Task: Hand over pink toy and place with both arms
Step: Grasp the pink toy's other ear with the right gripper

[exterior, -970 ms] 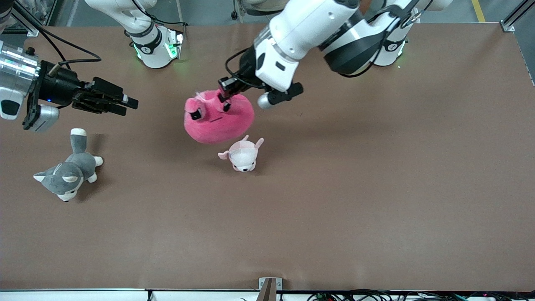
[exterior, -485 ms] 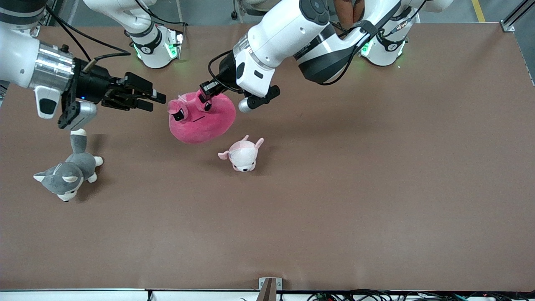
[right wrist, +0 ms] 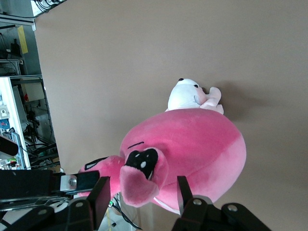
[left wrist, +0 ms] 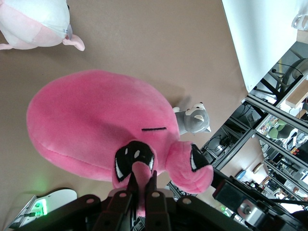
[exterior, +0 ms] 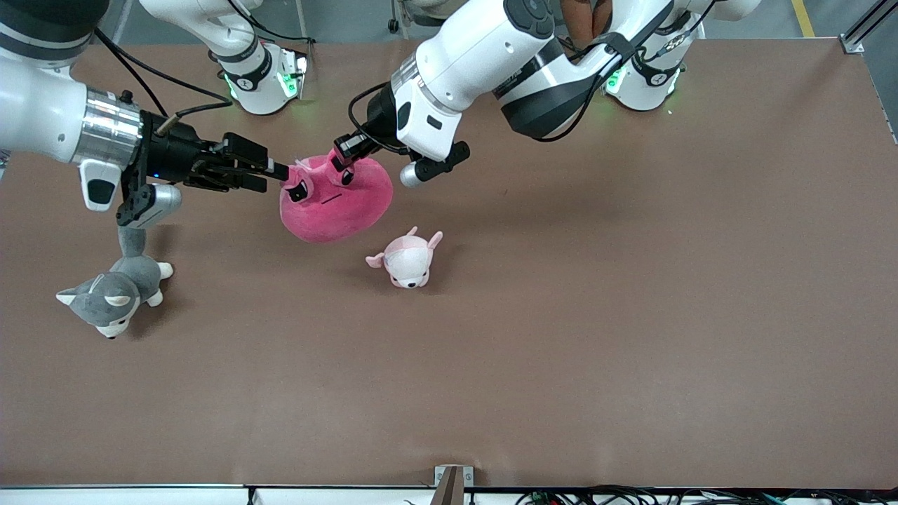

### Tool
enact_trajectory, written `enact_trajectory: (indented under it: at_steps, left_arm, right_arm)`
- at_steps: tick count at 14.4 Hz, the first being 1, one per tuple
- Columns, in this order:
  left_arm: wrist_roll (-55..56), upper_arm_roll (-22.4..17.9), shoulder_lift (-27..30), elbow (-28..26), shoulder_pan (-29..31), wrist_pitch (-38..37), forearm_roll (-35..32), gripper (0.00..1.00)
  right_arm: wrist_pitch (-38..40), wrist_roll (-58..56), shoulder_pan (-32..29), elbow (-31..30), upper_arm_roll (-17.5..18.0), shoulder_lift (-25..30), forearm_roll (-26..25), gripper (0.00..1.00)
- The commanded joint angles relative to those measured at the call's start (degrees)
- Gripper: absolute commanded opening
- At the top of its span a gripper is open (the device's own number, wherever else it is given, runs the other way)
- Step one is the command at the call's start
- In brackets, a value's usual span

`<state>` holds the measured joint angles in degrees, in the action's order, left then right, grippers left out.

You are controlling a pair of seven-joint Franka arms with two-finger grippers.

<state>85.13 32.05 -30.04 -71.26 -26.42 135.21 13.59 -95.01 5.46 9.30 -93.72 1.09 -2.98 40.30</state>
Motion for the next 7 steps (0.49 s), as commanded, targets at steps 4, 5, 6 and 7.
enact_trajectory:
  at_steps: [4, 5, 6, 7]
  left_arm:
    - [0.56, -0.14, -0.54, 1.39, -0.82, 0.14, 0.82, 0.00]
    - [0.56, -0.14, -0.63, 1.39, -0.91, 0.23, 0.74, 0.00]
    - [0.56, -0.14, -0.63, 1.39, -1.00, 0.23, 0.82, 0.00]
    - [0.56, -0.23, -0.63, 1.30, -1.00, 0.14, 0.74, 0.00]
  right_arm:
    - [-0.17, 0.87, 2.04, -0.06, -0.48, -0.79, -0.48, 0.64]
    - [-0.17, 0.87, 2.47, -0.06, -0.48, -0.88, -0.48, 0.64]
    - [-0.17, 0.87, 2.57, -0.06, -0.48, -0.97, -0.48, 0.64]
    - [-0.17, 0.87, 2.65, -0.06, -0.48, -1.32, -0.66, 0.64]
